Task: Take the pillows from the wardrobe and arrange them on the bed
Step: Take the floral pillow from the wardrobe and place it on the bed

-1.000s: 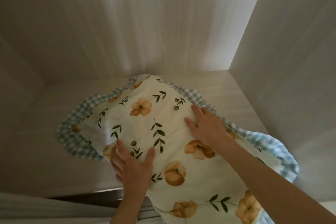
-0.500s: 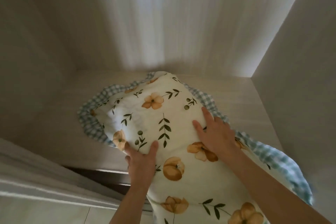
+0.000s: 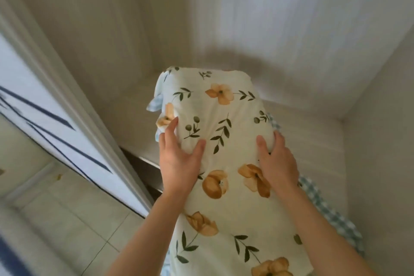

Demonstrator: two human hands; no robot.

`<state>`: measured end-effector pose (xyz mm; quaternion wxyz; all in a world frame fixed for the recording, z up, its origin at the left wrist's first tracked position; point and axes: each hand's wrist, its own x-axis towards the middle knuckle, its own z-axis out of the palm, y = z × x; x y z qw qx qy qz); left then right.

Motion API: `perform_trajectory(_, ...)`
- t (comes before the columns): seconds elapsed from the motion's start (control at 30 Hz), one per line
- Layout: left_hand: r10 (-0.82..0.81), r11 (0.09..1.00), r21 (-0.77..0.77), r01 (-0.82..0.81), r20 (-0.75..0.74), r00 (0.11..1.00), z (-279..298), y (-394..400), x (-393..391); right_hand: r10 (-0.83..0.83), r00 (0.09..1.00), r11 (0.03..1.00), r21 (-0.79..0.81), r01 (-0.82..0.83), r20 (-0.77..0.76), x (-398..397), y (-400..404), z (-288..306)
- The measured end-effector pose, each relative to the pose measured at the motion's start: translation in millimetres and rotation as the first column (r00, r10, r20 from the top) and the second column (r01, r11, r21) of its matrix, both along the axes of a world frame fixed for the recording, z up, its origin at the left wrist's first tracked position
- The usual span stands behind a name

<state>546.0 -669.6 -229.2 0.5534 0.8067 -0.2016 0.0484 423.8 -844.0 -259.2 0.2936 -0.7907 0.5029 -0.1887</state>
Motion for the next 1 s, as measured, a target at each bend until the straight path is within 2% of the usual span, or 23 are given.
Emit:
perform_trajectory(0.2,0.128,0.984,-0.150,-0.097,0.209,0.970,46.0,57.7,-23.9,0.089,0.943,0.996,-0.024,-0.086,0.321,-5.7,54.8,39.8)
perform_trajectory(0.37,0.271,0.949,-0.251,-0.191,0.342,0.900,79.2,115.8,-38.3,0.191,0.810,0.979,-0.044,-0.200,0.555,5.8,104.3,57.0)
perform_trajectory(0.47,0.368,0.919,-0.296,-0.262,0.398,0.840,88.1,154.4,-47.5,0.265,0.719,0.954,-0.067,-0.292,0.643,14.1,136.5,62.5)
perform_trajectory(0.6,0.488,0.870,-0.313,-0.380,0.443,0.752,82.1,206.5,-58.0,0.394,0.659,0.902,-0.131,-0.412,0.641,24.3,181.5,66.8)
perform_trajectory(0.7,0.584,0.812,-0.323,-0.487,0.473,0.660,69.2,244.7,-68.7,0.482,0.578,0.840,-0.161,-0.518,0.658,31.8,217.3,66.1)
perform_trajectory(0.9,0.751,0.646,-0.348,-0.679,0.448,0.485,44.2,329.5,-85.7,0.662,0.421,0.661,-0.218,-0.718,0.620,52.7,291.9,62.6)
perform_trajectory(1.0,0.800,0.573,-0.356,-0.739,0.442,0.407,37.0,360.3,-90.9,0.715,0.372,0.576,-0.198,-0.793,0.592,66.6,324.2,56.8)
